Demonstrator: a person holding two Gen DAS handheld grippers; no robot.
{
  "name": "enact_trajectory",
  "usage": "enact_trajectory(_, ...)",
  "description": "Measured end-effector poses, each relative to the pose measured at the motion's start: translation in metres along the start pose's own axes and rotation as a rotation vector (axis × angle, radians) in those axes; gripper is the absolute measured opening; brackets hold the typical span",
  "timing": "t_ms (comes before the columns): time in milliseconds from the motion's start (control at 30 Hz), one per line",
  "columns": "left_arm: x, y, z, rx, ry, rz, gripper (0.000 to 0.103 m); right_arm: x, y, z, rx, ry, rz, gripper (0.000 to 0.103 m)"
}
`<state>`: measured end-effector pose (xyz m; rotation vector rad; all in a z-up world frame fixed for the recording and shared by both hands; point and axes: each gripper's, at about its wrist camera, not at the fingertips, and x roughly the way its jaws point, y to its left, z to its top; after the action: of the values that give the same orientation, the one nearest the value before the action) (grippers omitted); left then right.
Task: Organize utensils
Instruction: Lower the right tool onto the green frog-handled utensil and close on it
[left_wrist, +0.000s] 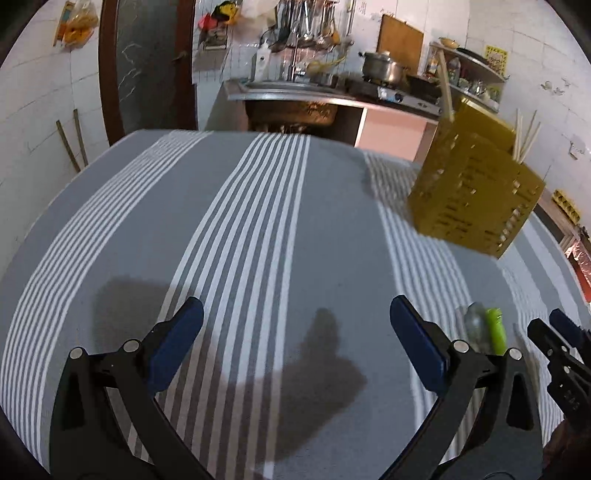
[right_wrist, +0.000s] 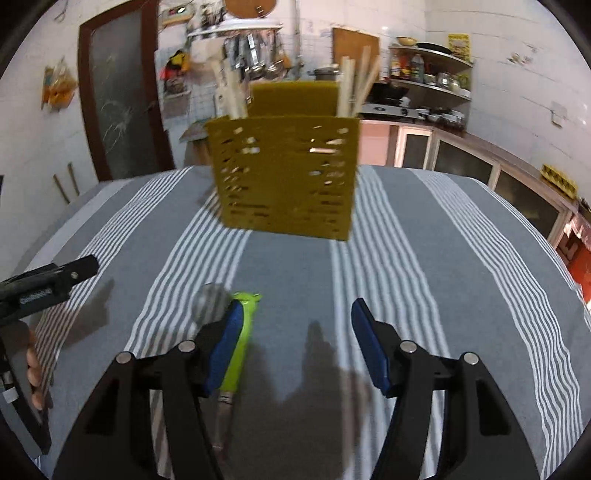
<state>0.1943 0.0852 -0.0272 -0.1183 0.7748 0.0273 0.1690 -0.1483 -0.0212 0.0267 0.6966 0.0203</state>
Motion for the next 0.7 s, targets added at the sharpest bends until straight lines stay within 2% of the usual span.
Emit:
enact_trajectory(133,0.008,0.000,-0.002,0.007,0.028,0.010,0.098,0.009,0.014,-0.002,-0.017,0.057,0.016,0.060)
enact_trajectory(300,0.015,0.005,-0.003,-0.015,0.055,0.001,0.098,0.023,0.030,-0.003,-0.047,0.139,-0.017,0.059)
enact_trajectory(400,0.016,0.007,-0.003,-0.027,0.061,0.002,0.098,0.033,0.036,-0.004,-0.062,0.185,-0.032,0.044)
enact_trajectory(467,0.016,0.007,-0.003,-0.033,0.064,0.001,0.098,0.036,0.038,-0.004,-0.068,0.195,-0.027,0.039)
enact_trajectory(533,0.015,0.006,-0.003,-0.032,0.060,0.001,0.098,0.037,0.039,-0.002,-0.072,0.200,-0.009,0.018)
enact_trajectory(700,0.014,-0.001,-0.003,-0.028,0.073,-0.014,0.098,0.036,0.026,0.000,-0.059,0.196,0.005,0.016)
